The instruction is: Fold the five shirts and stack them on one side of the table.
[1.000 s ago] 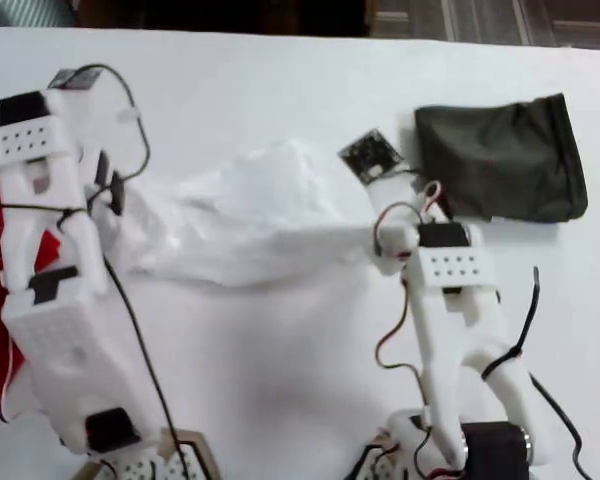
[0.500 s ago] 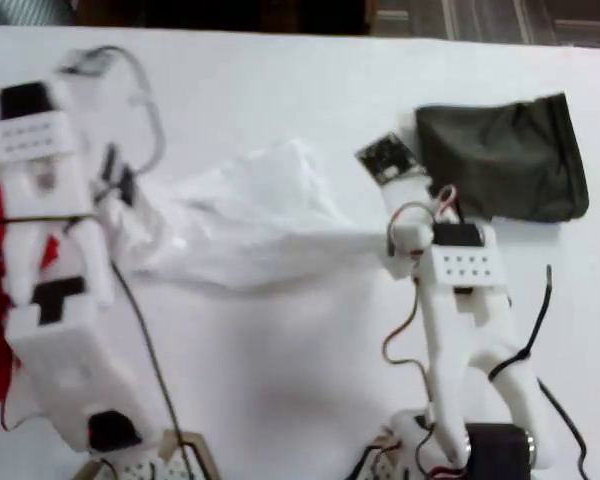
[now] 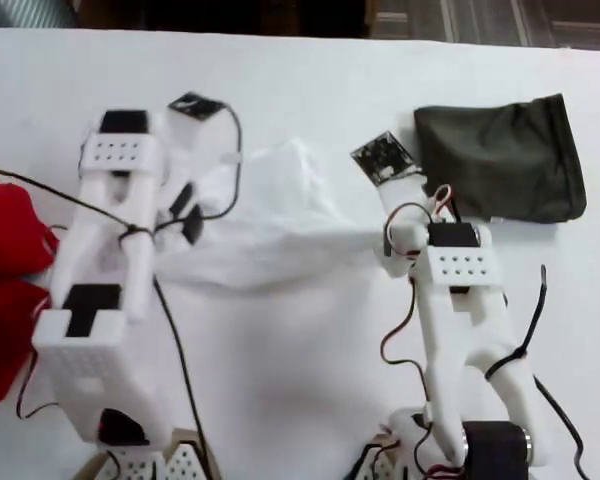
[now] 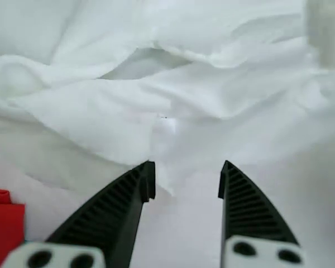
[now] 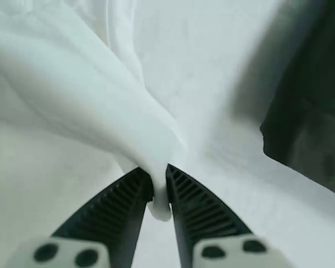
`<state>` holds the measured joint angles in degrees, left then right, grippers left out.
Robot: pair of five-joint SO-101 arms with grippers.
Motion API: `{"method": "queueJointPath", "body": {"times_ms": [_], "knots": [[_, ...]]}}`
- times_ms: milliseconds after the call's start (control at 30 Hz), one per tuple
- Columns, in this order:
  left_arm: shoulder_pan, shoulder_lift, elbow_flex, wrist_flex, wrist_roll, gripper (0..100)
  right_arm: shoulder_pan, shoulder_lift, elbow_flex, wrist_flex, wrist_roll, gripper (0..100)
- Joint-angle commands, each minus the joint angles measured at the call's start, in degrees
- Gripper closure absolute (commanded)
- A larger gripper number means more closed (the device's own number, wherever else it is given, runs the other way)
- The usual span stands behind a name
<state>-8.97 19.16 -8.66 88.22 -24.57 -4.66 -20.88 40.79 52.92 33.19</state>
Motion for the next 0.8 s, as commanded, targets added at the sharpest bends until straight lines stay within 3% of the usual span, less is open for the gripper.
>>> {"method": "queueJointPath", "body": {"times_ms": [0,233,367,500,767], "knots": [[-3.7,-3.8,4.0,-4.8,-3.8,79,-0.3,-0.5,-1.2,-0.5,0.0,97.8],[-4.1,-3.8,6.7,-7.1,-4.7,80,-0.7,-0.5,-1.2,-0.8,-0.2,97.8],[-4.0,-4.0,6.7,-10.0,-4.7,98,-0.7,-0.3,-1.2,-0.8,-0.4,97.8],[-4.0,-4.3,6.6,-10.5,-4.6,98,-0.3,0.0,-1.2,-0.8,-0.4,97.8],[-6.5,-4.4,-7.7,0.9,-4.6,97,-0.4,-0.5,-1.6,-5.7,-1.0,97.8]]}}
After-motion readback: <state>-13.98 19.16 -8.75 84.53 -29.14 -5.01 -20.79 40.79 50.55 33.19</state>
